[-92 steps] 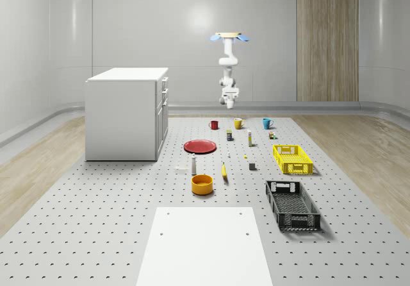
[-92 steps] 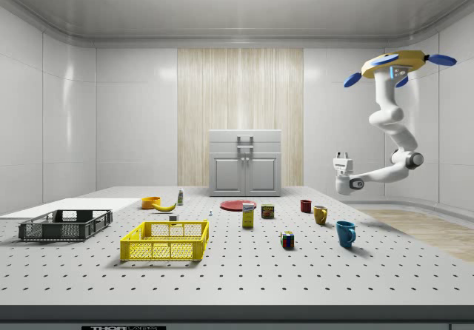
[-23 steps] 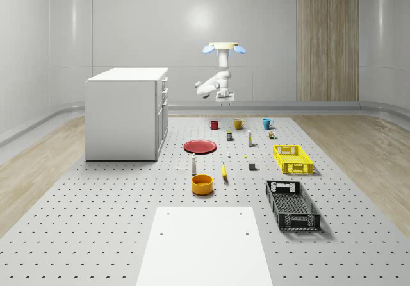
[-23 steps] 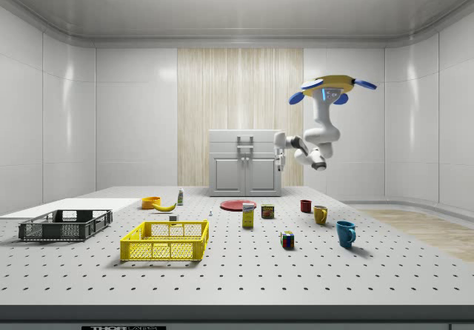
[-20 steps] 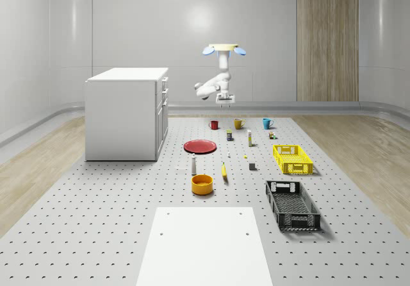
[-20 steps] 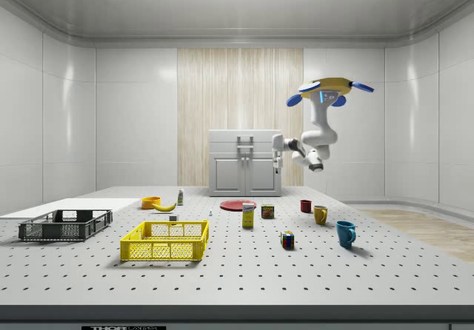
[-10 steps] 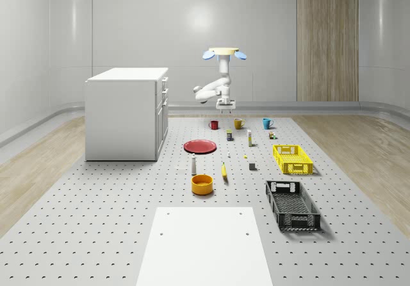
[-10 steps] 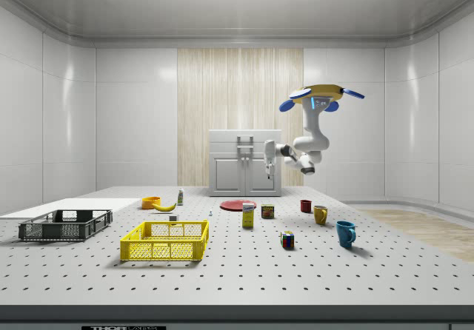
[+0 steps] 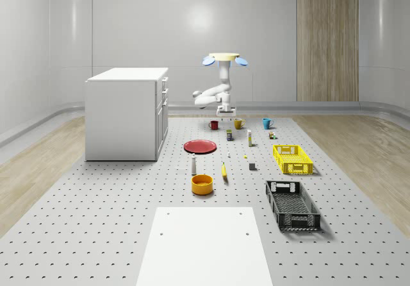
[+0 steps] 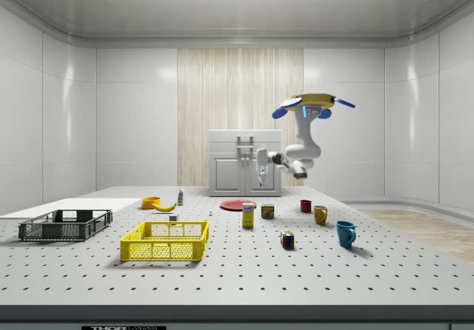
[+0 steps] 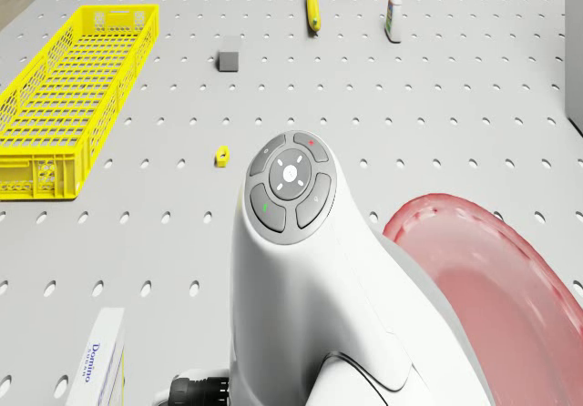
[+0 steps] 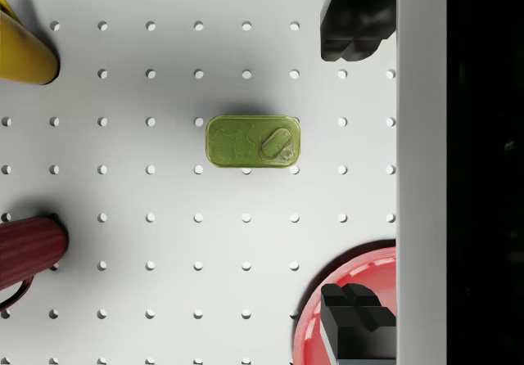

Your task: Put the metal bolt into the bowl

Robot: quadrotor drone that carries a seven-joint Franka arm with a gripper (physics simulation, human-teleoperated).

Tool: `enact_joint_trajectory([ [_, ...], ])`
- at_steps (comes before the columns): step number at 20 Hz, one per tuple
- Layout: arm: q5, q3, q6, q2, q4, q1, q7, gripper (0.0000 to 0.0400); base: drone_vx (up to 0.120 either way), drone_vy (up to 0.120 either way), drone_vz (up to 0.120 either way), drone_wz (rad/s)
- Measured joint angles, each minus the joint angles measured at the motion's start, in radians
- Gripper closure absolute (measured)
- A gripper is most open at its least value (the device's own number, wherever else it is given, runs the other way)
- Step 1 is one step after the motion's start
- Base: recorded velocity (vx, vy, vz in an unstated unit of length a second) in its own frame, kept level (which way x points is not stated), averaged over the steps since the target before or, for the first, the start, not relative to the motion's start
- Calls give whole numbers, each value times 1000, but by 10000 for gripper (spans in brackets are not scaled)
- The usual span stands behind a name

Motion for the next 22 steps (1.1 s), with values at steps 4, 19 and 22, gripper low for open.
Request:
enact_joint_trajectory([
  [4,10,6,18,-19,1,-7,6,0,120,0,-50,0],
  [19,44,25,80,-87,6,-27,26,0,120,0,-40,0],
  [22,50,28,91,-99,7,-31,29,0,120,0,0,0],
])
